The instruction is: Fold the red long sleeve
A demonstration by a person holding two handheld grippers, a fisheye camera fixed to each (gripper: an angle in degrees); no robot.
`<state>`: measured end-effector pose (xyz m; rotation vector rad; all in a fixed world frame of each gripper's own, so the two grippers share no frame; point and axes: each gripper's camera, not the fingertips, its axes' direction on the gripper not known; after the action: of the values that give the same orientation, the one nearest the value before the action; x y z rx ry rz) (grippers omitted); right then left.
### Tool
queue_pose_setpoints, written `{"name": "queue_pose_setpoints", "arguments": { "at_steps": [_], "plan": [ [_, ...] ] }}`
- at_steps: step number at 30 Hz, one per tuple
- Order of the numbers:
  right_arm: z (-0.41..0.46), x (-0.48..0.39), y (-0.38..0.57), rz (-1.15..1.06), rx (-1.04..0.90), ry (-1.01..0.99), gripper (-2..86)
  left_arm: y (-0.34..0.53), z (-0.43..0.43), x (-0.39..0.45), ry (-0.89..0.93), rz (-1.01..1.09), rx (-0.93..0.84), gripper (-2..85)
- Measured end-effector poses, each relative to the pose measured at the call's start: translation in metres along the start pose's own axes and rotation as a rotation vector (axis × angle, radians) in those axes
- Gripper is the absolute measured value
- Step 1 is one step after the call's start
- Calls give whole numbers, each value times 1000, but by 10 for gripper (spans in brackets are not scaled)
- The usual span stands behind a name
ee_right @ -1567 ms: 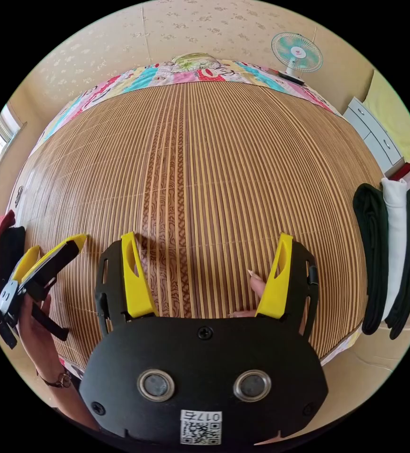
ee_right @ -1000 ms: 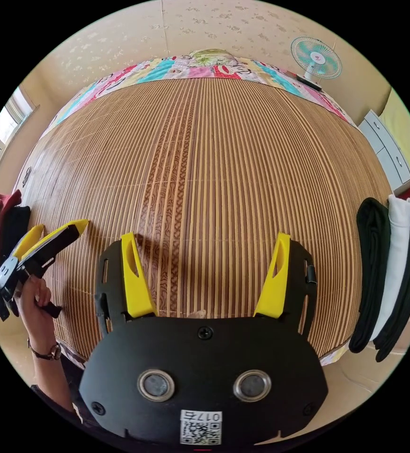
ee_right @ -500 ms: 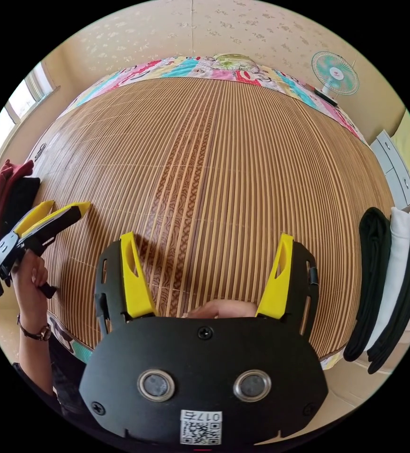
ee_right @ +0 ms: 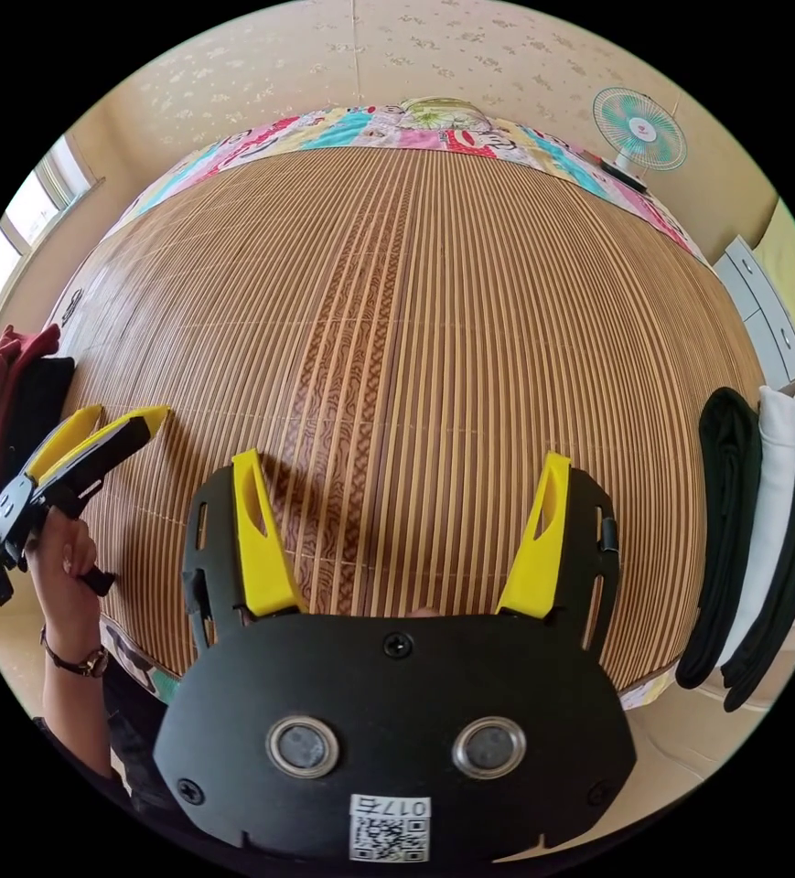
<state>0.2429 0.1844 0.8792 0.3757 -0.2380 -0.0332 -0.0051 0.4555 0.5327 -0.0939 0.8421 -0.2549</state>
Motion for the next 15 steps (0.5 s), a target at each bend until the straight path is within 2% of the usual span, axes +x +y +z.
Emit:
{"name": "queue_pose_setpoints", "arguments": {
  "at_steps": [3, 5, 7, 8, 10, 11, 13, 15],
  "plan": [
    [-21, -7, 28, -54, 44, -28, 290, 39, -33, -20, 161, -52, 33, 169],
    [-48, -13, 65, -107, 149, -167, 89, 73, -60, -39, 283, -101, 84, 160],
    [-67, -19, 94, -132, 218, -226, 26, 110, -95, -56, 404, -84, 187, 135],
    [-80, -26, 116, -142, 282, -224, 23, 134, -120, -63, 430, -63, 262, 122],
    [-99, -40, 152, -148, 390, -157, 16, 168, -160, -66, 358, 2, 353, 105],
    [-105, -51, 174, -142, 445, -88, 12, 185, -180, -60, 242, 64, 388, 87],
    [-105, -69, 196, -152, 451, -3, 9, 199, -195, -48, 40, 132, 371, 49],
    [-94, -84, 208, -148, 392, 27, 8, 202, -189, -47, -122, 56, 278, 14]
  ]
}}
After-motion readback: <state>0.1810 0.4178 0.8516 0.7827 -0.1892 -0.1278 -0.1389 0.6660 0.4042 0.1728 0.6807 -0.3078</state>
